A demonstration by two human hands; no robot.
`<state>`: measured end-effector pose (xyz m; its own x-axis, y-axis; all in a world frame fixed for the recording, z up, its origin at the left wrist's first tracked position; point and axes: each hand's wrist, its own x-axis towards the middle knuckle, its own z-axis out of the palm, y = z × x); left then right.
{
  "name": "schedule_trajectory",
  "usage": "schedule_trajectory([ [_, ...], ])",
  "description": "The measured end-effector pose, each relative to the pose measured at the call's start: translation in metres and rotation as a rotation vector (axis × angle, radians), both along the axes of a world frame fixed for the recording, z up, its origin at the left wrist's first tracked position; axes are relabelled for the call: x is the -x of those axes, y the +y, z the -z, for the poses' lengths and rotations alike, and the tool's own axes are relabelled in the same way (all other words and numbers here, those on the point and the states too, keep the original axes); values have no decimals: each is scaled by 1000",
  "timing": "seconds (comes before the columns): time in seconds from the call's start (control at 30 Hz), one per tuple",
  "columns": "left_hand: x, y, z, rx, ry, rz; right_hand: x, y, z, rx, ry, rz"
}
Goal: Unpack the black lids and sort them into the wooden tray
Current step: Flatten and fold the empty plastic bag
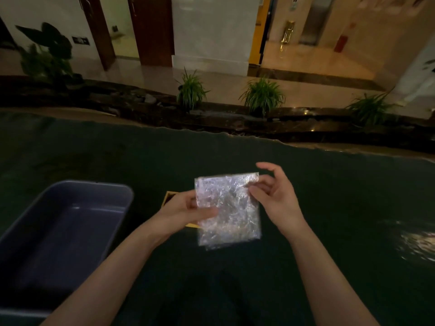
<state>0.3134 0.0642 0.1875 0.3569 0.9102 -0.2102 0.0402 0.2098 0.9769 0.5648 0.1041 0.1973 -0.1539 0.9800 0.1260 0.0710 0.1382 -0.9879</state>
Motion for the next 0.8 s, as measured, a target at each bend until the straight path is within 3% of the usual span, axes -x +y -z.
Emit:
schedule_trajectory([
  [0.1,-6,-3,4,-77,7,-158,-7,-6,2,114,60,-34],
  [0.2,-7,3,2,-121,14,-258,-11,-16,7,291,-52,-235],
  [0.27,-5,8,1,-145,10,-253,-8,-23,17,295,-84,-255],
  [0.47,-6,18,16,31,12,145,-4,-55,41,200,29,141],
  [0.63,-29,21,40,-16,96,116,-12,-95,50,215,114,338],
  [0.8,-62,16,61,-48,135,292,-27,-152,65,237,158,561],
])
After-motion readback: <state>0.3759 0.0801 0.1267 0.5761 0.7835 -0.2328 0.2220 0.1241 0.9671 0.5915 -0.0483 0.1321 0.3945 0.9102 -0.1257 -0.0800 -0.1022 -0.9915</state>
